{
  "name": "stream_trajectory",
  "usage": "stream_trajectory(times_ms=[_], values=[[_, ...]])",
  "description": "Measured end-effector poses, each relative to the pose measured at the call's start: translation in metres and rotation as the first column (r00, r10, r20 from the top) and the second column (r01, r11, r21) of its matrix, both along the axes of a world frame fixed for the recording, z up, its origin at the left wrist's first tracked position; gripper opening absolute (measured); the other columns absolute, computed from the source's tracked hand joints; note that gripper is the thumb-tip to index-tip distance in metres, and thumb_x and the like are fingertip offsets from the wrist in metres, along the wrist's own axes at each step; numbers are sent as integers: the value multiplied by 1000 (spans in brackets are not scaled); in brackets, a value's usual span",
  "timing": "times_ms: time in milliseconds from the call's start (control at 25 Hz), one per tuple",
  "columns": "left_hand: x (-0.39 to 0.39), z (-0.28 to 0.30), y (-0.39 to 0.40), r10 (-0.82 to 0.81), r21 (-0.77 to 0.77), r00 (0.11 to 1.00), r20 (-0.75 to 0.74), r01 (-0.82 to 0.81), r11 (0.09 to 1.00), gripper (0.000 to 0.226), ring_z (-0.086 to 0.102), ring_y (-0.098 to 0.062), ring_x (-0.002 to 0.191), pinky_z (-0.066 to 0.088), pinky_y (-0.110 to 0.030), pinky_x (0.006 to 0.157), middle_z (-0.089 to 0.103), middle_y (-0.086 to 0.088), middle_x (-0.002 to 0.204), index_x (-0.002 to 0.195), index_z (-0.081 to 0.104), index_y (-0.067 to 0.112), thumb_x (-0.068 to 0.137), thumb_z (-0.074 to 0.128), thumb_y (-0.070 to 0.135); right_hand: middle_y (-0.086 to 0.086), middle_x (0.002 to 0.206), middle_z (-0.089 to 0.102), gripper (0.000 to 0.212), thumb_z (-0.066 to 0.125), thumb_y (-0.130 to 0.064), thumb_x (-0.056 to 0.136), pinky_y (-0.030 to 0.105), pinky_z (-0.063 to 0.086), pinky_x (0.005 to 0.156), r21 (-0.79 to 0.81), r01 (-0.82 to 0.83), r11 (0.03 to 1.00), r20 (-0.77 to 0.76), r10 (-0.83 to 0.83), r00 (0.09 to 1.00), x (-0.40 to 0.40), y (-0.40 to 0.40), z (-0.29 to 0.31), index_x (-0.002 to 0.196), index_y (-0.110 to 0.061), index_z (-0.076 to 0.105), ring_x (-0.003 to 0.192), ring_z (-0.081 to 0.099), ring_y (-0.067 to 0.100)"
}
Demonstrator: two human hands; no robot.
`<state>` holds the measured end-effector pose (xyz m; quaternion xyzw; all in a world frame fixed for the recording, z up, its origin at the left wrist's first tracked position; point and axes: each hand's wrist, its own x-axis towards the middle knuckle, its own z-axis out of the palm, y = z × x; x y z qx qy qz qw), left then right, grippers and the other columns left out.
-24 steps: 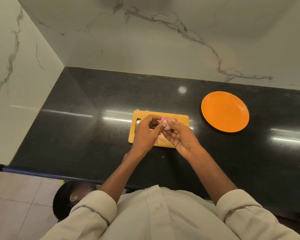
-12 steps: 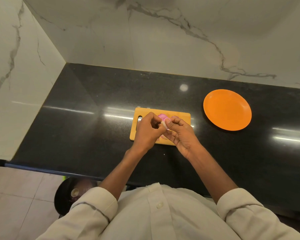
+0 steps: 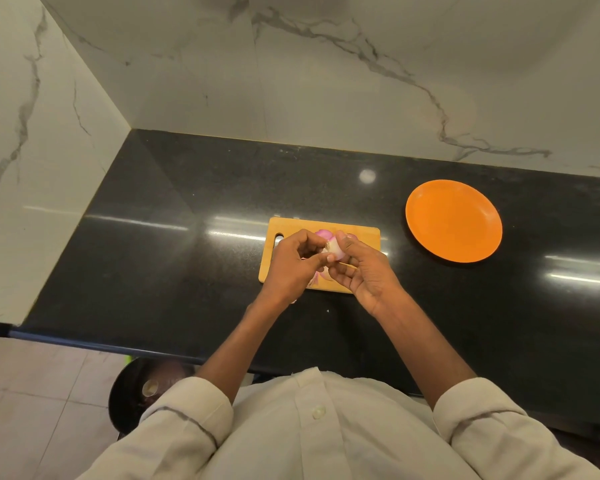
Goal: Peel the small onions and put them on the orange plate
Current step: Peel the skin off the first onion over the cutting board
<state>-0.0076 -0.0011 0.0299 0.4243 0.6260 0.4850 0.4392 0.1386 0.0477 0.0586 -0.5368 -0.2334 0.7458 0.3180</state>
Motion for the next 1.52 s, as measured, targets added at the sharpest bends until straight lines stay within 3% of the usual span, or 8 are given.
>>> stream_trajectory(times_ms=[160,400,560,760,960,1160,1320,1520], values=[[-3,-2,0,-24,11,1000,2,24,1000,12,77,-36,85,66,-43,78,79,-14,94,108,75,4,97,77,9,9,82,79,28,79,-33,94,35,62,80,-6,-13,1000,18,13,1000,1,0,2,108,-10,74,74,71,19],[3,2,0,-8,133,887,-461,78,988,16,69,-11,80,60,-28,74,73,7,93,111,75,13,95,78,18,8,80,77,37,79,-42,93,33,62,73,-2,-39,999,122,39,992,-2,0,1,108,-8,74,67,70,15],[12,5,0,32,157,836,-548,65,985,11,58,-4,70,47,-16,64,65,7,86,95,67,15,96,77,20,9,92,81,32,77,-40,94,32,65,77,61,-106,993,193,92,977,-4,-1,1,108,-11,76,78,76,18],[15,4,4,93,93,877,-472,-55,994,11,61,-12,67,53,-28,62,66,3,75,88,66,12,93,76,14,9,92,81,30,80,-37,93,36,65,82,52,-101,994,172,90,981,-4,-1,0,107,-11,77,82,75,22],[0,-7,-2,103,-67,994,31,-101,993,9,72,-24,65,64,-37,65,77,-15,79,101,71,4,104,67,10,19,111,78,31,74,-33,99,34,62,82,1,-62,998,48,62,997,0,2,-6,116,-7,73,86,74,23],[-12,-20,-6,97,-163,995,-33,-101,981,17,73,-22,63,62,-34,64,77,-12,76,96,73,3,106,67,16,18,121,75,13,62,-21,106,33,56,81,-11,-88,996,62,88,994,-2,3,-14,111,-16,74,104,72,31],[-12,-22,-7,34,-146,971,-238,-70,987,14,75,-19,81,63,-38,74,76,2,88,109,77,19,103,67,11,11,124,75,24,56,-6,107,35,59,90,12,-134,991,42,133,990,-3,3,-18,117,-18,75,116,73,31],[-9,-13,-5,36,-143,990,-138,-56,988,20,78,-17,81,64,-36,79,79,2,98,110,78,15,102,72,33,8,133,70,30,57,1,105,35,60,100,80,-151,985,17,150,989,-4,4,-21,130,-8,70,122,69,24]])
